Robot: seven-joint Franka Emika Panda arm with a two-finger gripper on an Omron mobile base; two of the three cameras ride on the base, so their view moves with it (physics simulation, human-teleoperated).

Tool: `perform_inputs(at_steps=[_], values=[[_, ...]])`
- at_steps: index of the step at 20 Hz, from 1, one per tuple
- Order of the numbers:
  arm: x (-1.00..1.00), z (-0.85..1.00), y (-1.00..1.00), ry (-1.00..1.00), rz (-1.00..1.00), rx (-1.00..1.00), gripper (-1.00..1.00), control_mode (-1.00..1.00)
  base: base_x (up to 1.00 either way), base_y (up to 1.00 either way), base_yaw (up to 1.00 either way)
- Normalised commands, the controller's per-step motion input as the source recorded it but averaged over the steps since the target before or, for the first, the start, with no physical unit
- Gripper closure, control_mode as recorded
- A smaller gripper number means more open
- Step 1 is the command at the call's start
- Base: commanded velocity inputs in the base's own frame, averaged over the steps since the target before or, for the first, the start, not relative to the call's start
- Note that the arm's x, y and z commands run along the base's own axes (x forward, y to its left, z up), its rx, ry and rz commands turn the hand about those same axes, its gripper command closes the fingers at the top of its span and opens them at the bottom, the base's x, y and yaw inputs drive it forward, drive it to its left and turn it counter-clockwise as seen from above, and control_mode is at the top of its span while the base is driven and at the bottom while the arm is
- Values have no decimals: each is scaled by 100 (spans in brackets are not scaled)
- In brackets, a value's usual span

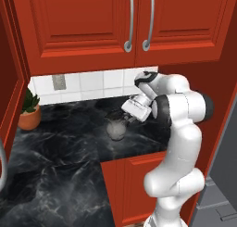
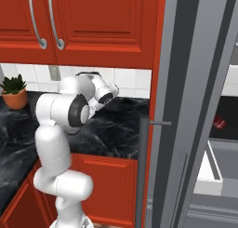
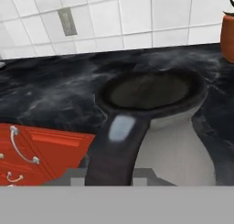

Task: Move the steak and sausage from the top shelf to the second highest shelf to make space. Then, place the pitcher from the counter on the cleared top shelf.

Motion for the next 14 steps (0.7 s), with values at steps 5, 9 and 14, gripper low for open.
perform_inputs(at_steps=[5, 9, 14], values=[[-89, 8, 41, 0, -21, 0, 100, -100, 0, 0, 0], [-72, 19, 59, 0, -24, 0, 100, -100, 0, 0, 0], [-73, 58, 31, 0, -36, 0, 100, -100, 0, 0, 0]])
